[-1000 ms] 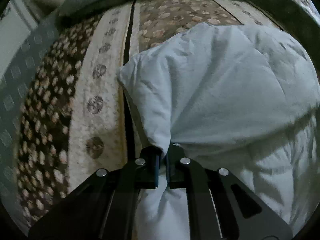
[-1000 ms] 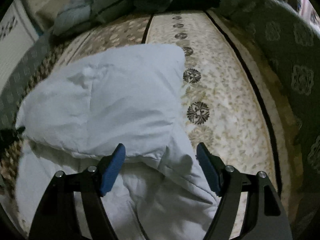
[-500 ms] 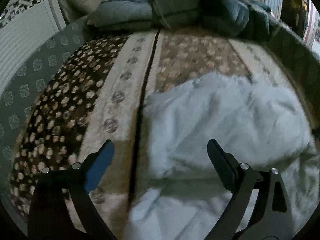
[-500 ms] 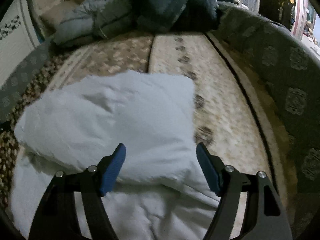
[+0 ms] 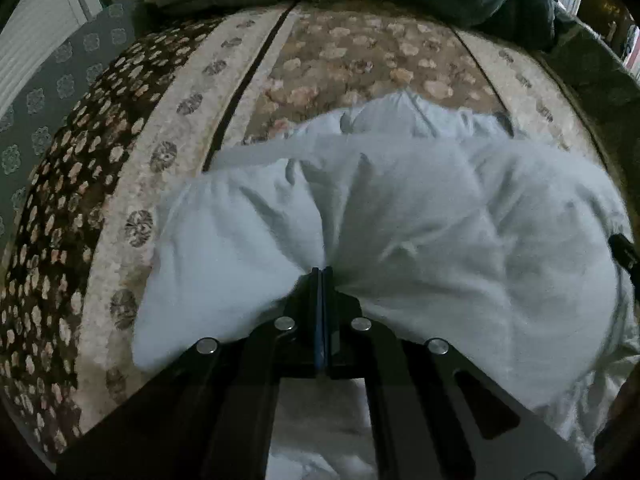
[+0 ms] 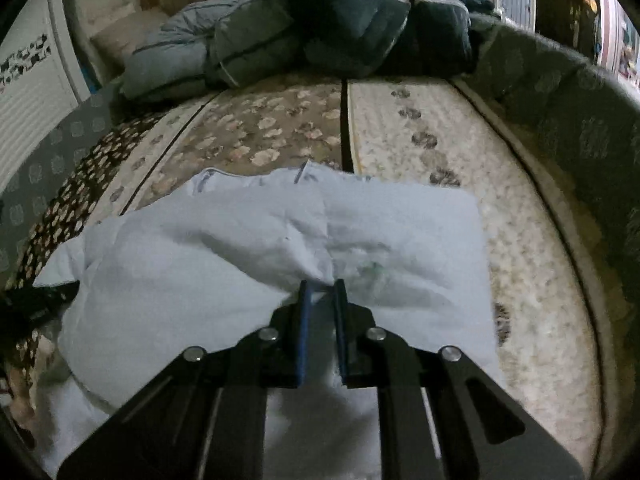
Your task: Fold large clothes
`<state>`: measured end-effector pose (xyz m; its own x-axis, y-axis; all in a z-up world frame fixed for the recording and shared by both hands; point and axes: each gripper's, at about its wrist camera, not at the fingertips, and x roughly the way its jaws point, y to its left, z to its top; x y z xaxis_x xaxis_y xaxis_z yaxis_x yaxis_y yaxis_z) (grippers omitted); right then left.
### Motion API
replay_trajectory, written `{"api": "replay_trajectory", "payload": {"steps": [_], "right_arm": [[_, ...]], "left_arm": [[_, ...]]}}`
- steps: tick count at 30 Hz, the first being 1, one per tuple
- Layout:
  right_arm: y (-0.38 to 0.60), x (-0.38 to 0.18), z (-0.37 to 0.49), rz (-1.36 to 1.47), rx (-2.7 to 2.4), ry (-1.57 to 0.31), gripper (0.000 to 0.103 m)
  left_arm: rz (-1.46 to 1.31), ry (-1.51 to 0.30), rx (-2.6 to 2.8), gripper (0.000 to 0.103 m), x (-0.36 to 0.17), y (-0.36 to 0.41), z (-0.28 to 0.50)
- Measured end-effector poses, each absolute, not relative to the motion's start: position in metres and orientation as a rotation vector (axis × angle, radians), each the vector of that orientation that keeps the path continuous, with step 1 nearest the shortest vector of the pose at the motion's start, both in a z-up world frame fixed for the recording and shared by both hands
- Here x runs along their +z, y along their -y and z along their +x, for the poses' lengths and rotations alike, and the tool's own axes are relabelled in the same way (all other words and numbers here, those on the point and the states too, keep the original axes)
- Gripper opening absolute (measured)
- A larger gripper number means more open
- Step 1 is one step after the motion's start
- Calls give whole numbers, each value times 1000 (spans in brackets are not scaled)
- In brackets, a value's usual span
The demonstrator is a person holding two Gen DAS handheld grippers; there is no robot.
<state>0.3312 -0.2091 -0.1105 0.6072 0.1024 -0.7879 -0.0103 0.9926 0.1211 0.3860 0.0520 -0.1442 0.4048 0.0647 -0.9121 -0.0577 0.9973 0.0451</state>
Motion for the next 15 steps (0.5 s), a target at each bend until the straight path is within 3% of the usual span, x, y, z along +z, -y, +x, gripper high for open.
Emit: {"api": "replay_trajectory", "payload": {"steps": [6,15], "right_arm": [[203,-139,326,10,125,-920,9],[211,-169,347,6,187,-964,7]], "left_arm": [[144,-1132,43,0,-173,-38,378],[77,-1166,-29,0,-199,-47,406]]}}
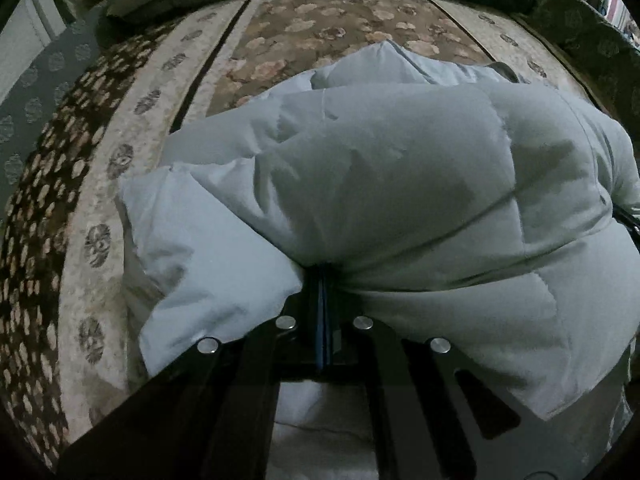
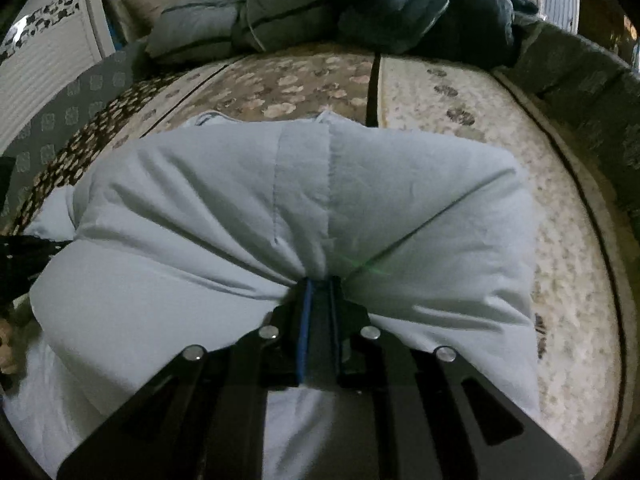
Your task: Fold large clothes
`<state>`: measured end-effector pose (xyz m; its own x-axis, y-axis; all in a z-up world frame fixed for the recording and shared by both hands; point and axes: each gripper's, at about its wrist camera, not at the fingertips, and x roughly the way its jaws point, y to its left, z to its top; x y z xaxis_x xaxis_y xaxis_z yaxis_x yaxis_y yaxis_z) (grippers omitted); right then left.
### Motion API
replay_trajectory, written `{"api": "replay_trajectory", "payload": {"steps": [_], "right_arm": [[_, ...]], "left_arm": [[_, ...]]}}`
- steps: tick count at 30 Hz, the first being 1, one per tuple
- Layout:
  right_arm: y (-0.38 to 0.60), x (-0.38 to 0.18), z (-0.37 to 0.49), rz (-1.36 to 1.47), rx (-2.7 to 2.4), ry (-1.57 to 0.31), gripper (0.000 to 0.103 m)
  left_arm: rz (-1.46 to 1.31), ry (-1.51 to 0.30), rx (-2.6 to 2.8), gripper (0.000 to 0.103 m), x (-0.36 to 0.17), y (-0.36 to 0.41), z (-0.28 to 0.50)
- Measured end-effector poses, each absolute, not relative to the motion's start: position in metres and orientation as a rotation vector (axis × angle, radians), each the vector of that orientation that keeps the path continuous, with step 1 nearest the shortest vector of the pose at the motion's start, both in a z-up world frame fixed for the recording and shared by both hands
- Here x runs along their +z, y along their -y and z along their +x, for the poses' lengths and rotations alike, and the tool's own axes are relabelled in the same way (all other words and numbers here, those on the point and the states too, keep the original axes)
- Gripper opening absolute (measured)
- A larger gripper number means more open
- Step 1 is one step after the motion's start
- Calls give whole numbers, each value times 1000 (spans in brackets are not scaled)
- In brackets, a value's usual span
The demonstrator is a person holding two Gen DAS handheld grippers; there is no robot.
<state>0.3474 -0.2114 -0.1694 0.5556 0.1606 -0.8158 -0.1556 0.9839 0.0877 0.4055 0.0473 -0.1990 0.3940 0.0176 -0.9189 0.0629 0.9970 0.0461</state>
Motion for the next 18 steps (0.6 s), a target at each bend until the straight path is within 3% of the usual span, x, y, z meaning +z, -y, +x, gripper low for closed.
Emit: {"api": "replay_trajectory", "payload": {"steps": [10,18], "right_arm": [[206,-188,399,-29,160,-1043,3],[218,-187,387,66,169,-1054,3]], "left_arm": [[54,-1215,-27,1,-214,-45,442],[52,-1207,-17,1,-213,-48,433]]}}
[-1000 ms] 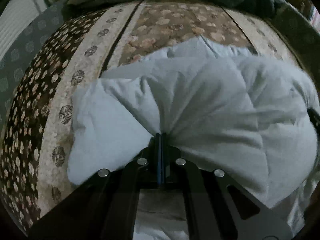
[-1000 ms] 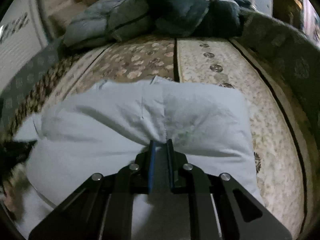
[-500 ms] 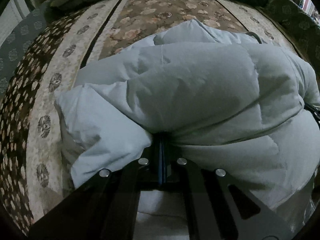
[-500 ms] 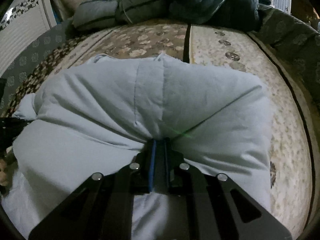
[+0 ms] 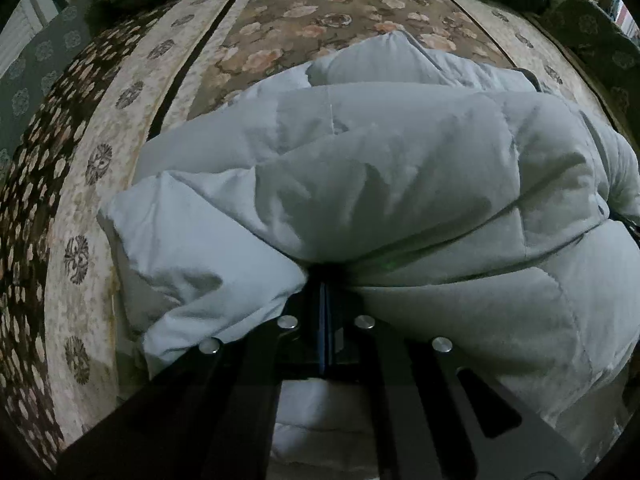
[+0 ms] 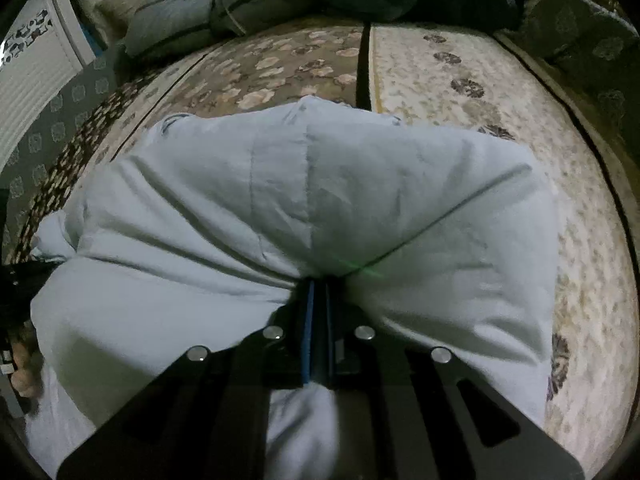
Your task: Fold large clothes
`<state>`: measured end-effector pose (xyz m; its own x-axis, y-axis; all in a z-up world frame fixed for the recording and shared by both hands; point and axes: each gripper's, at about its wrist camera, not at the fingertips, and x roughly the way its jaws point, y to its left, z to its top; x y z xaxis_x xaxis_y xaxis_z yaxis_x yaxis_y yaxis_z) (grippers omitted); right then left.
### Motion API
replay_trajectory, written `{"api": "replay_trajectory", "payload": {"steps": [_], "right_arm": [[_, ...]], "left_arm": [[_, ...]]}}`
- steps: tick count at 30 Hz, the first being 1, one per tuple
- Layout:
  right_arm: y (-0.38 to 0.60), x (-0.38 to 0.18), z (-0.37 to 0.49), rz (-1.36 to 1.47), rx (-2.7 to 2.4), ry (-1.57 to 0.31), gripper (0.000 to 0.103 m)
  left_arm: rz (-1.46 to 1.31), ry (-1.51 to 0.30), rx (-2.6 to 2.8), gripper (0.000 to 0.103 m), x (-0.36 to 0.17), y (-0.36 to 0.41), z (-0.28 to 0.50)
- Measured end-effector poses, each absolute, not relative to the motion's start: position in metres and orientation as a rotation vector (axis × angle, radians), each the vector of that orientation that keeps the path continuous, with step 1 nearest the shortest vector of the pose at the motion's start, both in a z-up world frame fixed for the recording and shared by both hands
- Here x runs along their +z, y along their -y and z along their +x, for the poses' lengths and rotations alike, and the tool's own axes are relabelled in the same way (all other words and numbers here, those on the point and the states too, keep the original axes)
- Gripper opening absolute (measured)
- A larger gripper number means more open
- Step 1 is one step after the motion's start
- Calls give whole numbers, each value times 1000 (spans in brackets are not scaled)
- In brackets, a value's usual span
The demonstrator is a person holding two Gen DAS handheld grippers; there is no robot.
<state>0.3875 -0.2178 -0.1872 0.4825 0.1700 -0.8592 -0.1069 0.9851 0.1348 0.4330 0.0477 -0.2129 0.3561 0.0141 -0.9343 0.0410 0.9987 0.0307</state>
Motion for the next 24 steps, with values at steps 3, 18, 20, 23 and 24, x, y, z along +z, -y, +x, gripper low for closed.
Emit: {"api": "replay_trajectory", "payload": {"steps": [3,18,20,23,24], "right_arm": [[216,-187,377,52,148,-1020,3],[214,-177,400,22,150,-1125,2],[225,-163,394,97,175,-1145,8],[244,-130,359,143,214,-1039,11],[252,-124,342,153,198,-1025,15]], "left_arm": [[56,-1197,-8,1,-214,-47,433],[158,-1241,3,1,-206,-36,442],[143,-1234,4,0,-191,-37,429],[114,-1186,-16,40,-170,-40,404],[107,-1160,-19,46,-162,-43,388]]}}
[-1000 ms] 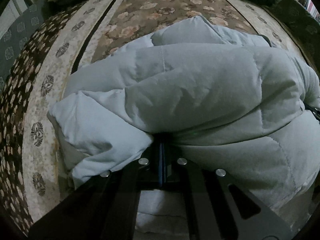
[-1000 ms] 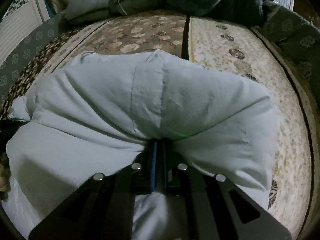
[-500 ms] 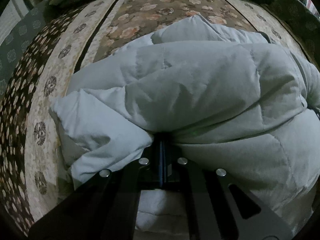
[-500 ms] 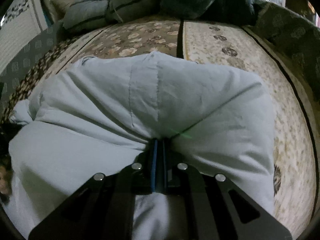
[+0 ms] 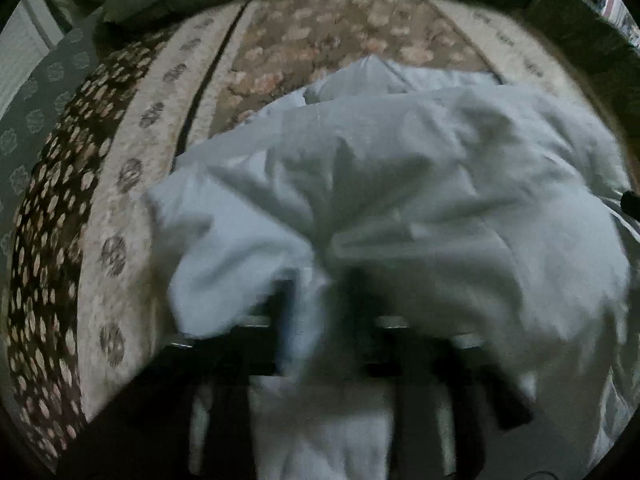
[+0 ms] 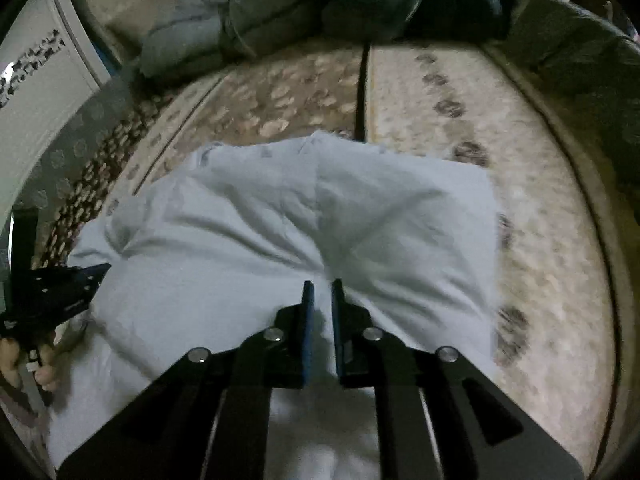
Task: Fold large clothes
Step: 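Release the jacket with both tools and pull them back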
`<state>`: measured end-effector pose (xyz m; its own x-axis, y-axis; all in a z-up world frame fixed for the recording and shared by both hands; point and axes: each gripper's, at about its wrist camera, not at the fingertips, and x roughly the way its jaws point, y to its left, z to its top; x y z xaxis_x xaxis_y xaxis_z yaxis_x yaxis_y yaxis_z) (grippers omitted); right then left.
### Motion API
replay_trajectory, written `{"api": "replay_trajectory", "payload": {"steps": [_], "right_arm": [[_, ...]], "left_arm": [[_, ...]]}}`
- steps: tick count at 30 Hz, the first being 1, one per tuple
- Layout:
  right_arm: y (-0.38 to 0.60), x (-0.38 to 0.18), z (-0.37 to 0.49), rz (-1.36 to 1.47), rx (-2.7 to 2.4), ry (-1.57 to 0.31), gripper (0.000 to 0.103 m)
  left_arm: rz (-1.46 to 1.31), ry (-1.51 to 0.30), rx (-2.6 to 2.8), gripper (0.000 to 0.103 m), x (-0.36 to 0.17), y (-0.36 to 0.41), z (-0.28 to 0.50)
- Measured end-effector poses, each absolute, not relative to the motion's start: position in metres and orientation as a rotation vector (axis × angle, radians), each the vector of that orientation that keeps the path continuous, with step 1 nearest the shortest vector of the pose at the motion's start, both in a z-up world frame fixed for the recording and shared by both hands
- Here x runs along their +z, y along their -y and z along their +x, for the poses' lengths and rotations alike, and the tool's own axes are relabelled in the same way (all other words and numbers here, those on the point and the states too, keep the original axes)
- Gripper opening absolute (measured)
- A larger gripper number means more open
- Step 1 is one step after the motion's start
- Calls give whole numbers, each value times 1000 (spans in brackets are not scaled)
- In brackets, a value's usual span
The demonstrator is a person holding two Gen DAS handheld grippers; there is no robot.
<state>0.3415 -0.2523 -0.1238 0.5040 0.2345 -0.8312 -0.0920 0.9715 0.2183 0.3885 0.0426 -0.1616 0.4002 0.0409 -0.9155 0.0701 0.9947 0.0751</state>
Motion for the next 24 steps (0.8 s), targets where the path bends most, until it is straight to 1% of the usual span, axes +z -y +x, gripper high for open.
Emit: {"api": "replay_trajectory", "payload": {"steps": [1,2,3,4,5,11,12,13,14,19,24], "right_arm": [[260,-121,327,172,185,-1012,29],[266,-120,315,186,175,-1003,48],[273,-118,300,198,158,-991,53],[281,-118,280,205,134,-973,54],[288,-120,261,206,117,-966,54],[321,-127,179,181,86,-956,55],[326,-125,166,158,67,-946,56],[331,-122,154,143,48,-937,59],[335,-120,144,141,37,-931,62],[358,-119,103,196,-33,-945,63],[361,-130,71,141,-82,-991,63]], "left_arm": [[105,-1133,-18,54,-155,-44,375],[96,-1116,-17,61,-150,-47,361],[78,-1107,-10,65,-146,-51,346],[50,-1106,-10,73,-143,-57,329],[32,-1108,-9,75,-141,-62,312],[143,-1150,11,77,-142,-71,244],[157,-1143,25,80,-139,-73,231],[161,-1133,42,90,-136,-74,219],[155,-1123,55,95,-135,-76,208],[98,-1119,82,95,-136,-83,161],[106,-1103,131,95,-137,-97,132]]}}
